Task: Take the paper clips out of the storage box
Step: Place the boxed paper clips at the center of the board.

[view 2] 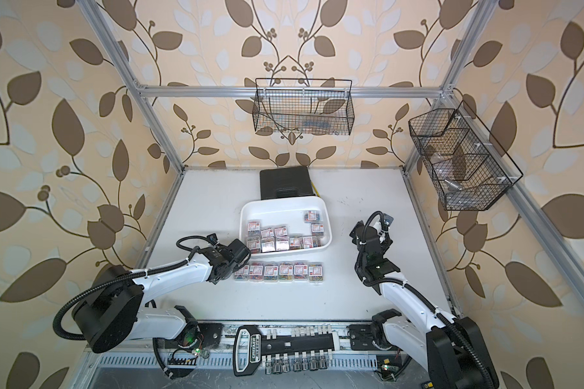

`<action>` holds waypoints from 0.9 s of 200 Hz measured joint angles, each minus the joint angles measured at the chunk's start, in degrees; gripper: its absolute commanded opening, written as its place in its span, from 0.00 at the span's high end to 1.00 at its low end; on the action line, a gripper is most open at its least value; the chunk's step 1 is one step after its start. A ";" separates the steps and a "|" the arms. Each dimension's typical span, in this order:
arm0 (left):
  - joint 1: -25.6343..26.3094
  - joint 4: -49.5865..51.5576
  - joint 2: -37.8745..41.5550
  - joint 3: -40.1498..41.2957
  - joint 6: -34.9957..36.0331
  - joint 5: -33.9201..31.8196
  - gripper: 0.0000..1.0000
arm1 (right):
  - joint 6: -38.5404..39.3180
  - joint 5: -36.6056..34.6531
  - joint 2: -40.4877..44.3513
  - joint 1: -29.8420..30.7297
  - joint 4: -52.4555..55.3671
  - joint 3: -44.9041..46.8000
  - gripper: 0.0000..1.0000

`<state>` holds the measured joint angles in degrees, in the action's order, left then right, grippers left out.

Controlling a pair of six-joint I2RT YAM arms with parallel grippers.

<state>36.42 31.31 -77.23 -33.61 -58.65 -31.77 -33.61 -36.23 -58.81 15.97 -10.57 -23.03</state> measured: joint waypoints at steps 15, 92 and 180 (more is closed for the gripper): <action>0.02 -0.44 -1.86 0.17 -0.46 0.11 0.59 | 0.00 0.28 -0.02 -0.02 0.00 0.00 0.11; 0.02 -1.33 5.51 5.25 -4.07 -1.27 0.12 | 0.00 0.85 -0.02 -0.37 -0.02 0.11 0.11; 0.00 -10.23 13.05 11.32 -5.77 -7.04 0.10 | 0.00 1.36 -0.02 -0.61 -0.02 0.11 0.12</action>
<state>36.42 21.08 -64.18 -22.28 -64.42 -38.81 -33.61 -34.87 -58.83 15.35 -10.59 -22.92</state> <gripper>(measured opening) 0.915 0.885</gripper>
